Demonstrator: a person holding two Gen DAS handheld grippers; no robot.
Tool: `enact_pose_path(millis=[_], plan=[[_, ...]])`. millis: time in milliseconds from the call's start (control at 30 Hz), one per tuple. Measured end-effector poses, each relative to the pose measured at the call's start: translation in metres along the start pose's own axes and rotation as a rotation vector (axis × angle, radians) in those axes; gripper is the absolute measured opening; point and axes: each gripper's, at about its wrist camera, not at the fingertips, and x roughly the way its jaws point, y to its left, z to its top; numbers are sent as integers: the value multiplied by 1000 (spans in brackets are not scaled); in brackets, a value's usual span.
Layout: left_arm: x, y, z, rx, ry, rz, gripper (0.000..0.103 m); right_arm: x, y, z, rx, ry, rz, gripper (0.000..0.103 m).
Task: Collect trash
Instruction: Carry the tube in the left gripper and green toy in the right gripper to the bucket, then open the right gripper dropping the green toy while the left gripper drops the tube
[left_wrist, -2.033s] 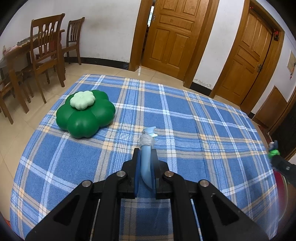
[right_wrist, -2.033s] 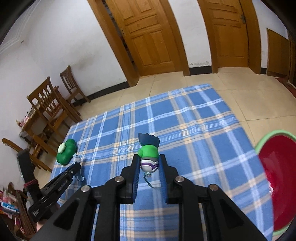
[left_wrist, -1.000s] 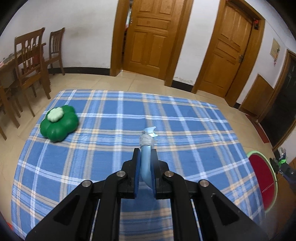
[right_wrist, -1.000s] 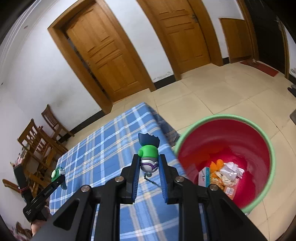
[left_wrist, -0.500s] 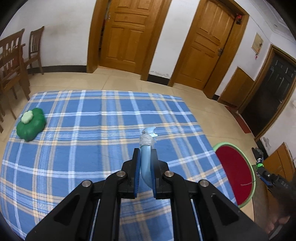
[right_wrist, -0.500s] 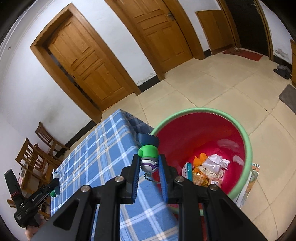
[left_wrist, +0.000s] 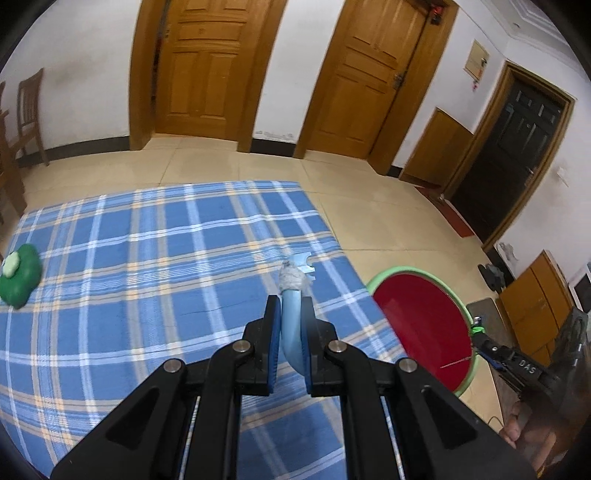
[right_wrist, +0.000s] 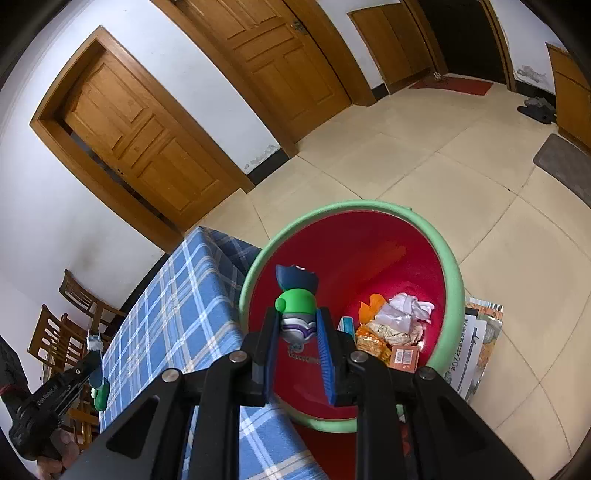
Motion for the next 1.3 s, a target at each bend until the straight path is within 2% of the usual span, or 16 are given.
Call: enact_pose_path(millis=[367,867,1300], plan=[[20,-45,4,77,44,-65,9,6,-23,4,49,14,-36,24],[54,-106,-5,186,113,-138,9,-4,-38,13,76,-36,-36,24],[95,-133,-16,249,180,-145,9,-4,-44,14,88,-32,-33,24]])
